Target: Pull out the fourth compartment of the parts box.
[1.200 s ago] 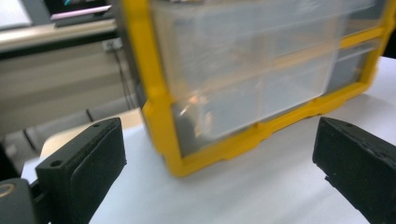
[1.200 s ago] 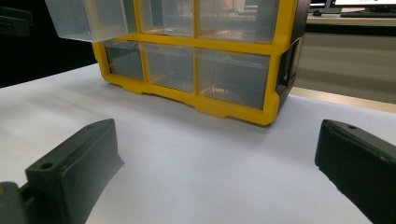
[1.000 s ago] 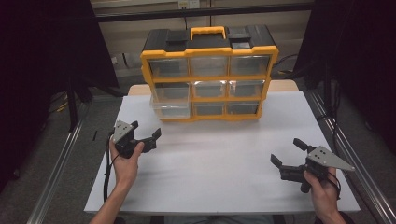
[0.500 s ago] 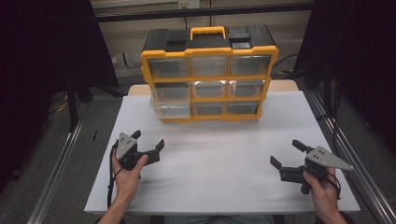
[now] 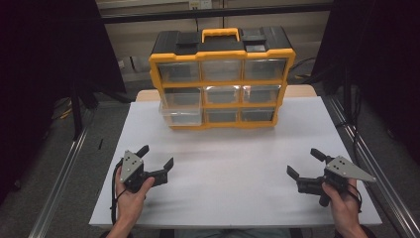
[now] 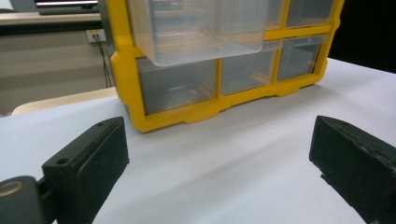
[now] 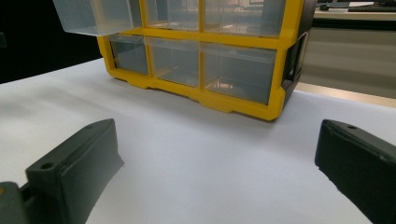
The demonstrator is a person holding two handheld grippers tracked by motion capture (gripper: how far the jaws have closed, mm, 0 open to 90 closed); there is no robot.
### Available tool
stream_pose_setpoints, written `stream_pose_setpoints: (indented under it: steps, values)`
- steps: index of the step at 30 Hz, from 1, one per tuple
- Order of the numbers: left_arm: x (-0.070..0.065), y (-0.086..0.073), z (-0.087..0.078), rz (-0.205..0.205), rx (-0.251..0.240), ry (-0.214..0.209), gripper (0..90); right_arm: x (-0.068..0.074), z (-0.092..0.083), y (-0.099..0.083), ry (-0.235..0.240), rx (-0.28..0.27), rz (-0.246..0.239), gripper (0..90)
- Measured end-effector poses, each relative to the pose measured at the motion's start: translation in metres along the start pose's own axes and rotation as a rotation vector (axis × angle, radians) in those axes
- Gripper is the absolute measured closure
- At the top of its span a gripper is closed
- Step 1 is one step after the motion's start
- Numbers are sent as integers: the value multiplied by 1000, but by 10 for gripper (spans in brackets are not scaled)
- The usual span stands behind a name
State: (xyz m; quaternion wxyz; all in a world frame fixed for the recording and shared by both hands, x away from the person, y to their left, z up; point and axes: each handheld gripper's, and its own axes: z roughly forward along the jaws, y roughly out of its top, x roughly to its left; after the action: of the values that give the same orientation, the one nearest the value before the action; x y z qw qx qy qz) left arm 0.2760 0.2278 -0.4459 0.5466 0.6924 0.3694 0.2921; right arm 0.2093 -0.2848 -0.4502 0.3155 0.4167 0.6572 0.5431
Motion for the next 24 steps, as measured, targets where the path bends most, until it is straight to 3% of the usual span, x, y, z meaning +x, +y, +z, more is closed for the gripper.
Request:
stream_pose_setpoints:
  steps: [2,5,6,15,18,21,24]
  values:
    - [1,-1,-4,34,20,18,48,0,0,0,-3,2,-1,0]
    - [1,-4,-10,6,13,21,49,0,0,0,-8,-2,4,0]
    - [2,-4,-13,22,20,25,49,0,0,0,-6,0,-1,0]
    - [3,-3,-36,-16,-58,33,51,0,-3,0,-18,-7,0,0]
    - [5,-4,-42,-15,-51,51,50,0,-4,0,-21,-17,2,0]
    - [7,-4,-40,-11,-43,63,50,0,-5,0,-25,-15,0,0]
    - [6,-1,-37,-13,-45,49,50,0,-6,-1,-28,-8,-2,0]
